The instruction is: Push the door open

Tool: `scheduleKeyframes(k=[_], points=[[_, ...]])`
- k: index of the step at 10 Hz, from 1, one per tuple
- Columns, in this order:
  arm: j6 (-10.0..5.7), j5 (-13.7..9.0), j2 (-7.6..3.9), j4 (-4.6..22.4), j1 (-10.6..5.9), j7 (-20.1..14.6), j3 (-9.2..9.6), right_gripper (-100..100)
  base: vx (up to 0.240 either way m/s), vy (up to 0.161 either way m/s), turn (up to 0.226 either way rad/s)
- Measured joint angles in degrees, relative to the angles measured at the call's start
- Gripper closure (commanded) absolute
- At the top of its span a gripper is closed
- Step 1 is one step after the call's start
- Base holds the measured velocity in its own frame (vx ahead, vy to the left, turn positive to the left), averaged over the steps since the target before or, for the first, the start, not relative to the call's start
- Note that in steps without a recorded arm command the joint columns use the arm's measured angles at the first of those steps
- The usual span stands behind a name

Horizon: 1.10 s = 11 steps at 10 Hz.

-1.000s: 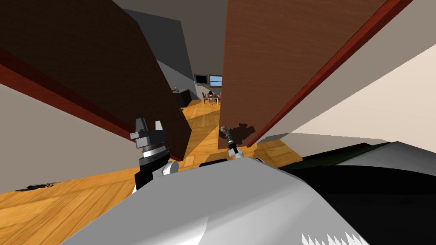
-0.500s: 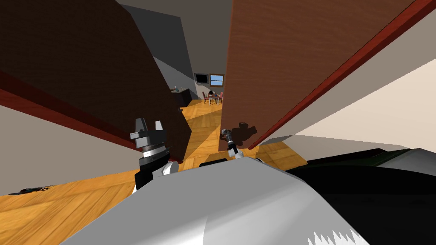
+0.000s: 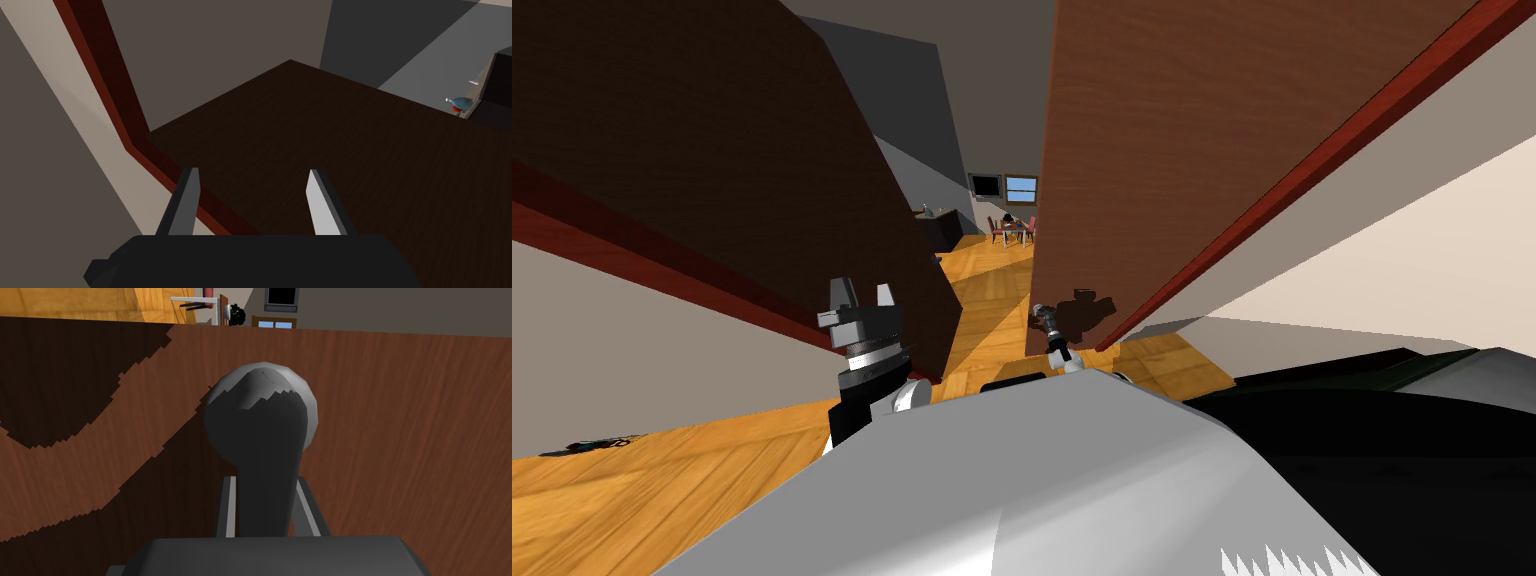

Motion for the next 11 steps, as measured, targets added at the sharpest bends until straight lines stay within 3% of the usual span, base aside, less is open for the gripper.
scheduleKeyframes(k=[4,6,9,10,11], points=[[0.50,-0.44,-0.09,-0.06,0.64,0.40,-0.66,100,0.117,0.039,-0.032],[-0.16,-0.97,-0.57,1.20,-0.11,0.54,-1.49,100,0.184,0.044,-0.041],[0.14,-1.78,-0.87,0.57,0.08,1.15,-2.78,100,0.211,0.050,-0.052],[-0.72,-2.33,-0.95,2.66,-1.10,1.60,-3.68,100,0.151,0.057,-0.031],[0.78,-2.33,-0.89,-1.79,1.35,1.83,-3.75,100,0.057,0.018,-0.016]])
